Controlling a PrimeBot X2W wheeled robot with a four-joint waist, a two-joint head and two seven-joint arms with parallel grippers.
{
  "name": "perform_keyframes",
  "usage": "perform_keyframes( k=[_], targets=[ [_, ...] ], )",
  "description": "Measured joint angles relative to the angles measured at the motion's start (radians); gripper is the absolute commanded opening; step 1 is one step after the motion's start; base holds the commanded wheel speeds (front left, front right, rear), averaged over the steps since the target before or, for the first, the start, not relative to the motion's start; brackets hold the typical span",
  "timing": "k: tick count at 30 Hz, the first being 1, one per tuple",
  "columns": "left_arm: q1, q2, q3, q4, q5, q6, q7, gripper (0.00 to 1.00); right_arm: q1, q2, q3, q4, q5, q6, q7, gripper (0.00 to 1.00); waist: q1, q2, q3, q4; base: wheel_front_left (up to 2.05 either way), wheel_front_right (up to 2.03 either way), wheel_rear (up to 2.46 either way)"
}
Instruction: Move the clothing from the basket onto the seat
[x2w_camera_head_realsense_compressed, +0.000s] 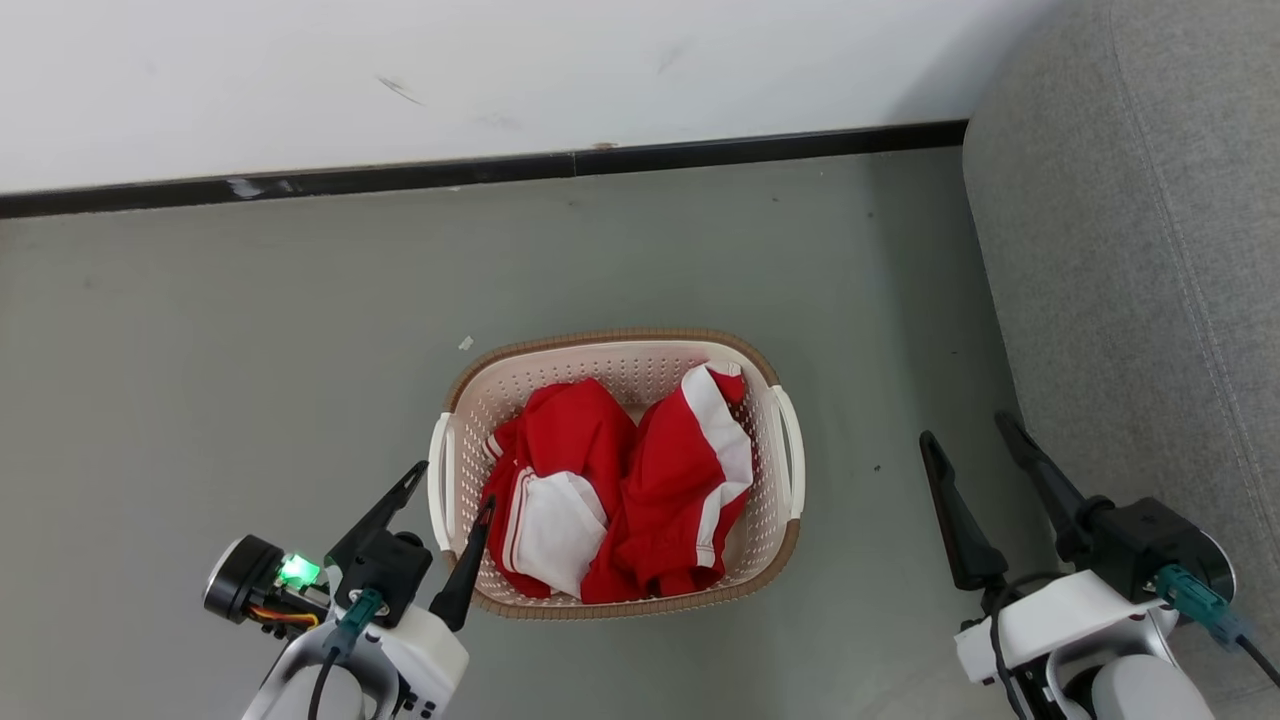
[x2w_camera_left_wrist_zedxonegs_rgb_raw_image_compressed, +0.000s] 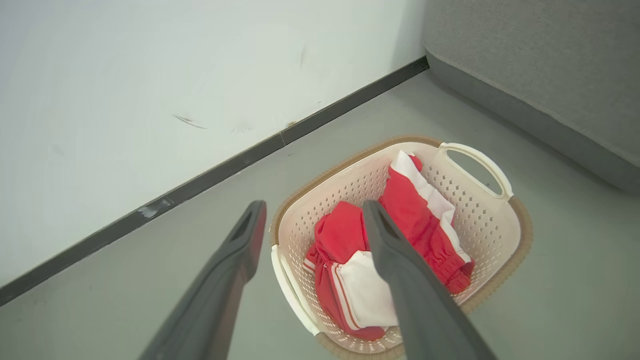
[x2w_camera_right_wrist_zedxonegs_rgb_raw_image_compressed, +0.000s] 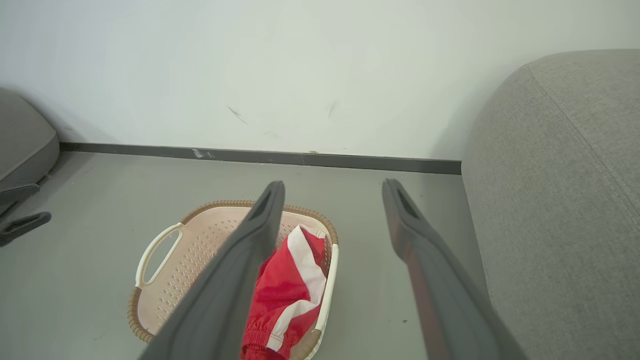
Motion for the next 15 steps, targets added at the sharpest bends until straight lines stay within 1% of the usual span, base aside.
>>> perform_keyframes(
  k=[11,15],
  targets=[
    [-0.095,-0.003,-0.027,0.069,0.025,-0.020,0.003,1.00,-0.012,0.000,-0.003,-0.046,-0.001,0.000,0.000,1.00,0.0001,0.0000,0.088,-0.024,0.00,0.00,0.00],
    [-0.139,-0.004,-0.032,0.085,0.032,-0.020,0.003,1.00,-0.039,0.000,-0.002,-0.063,-0.001,0.000,0.000,1.00,0.0001,0.0000,0.124,-0.034,0.00,0.00,0.00]
  ],
)
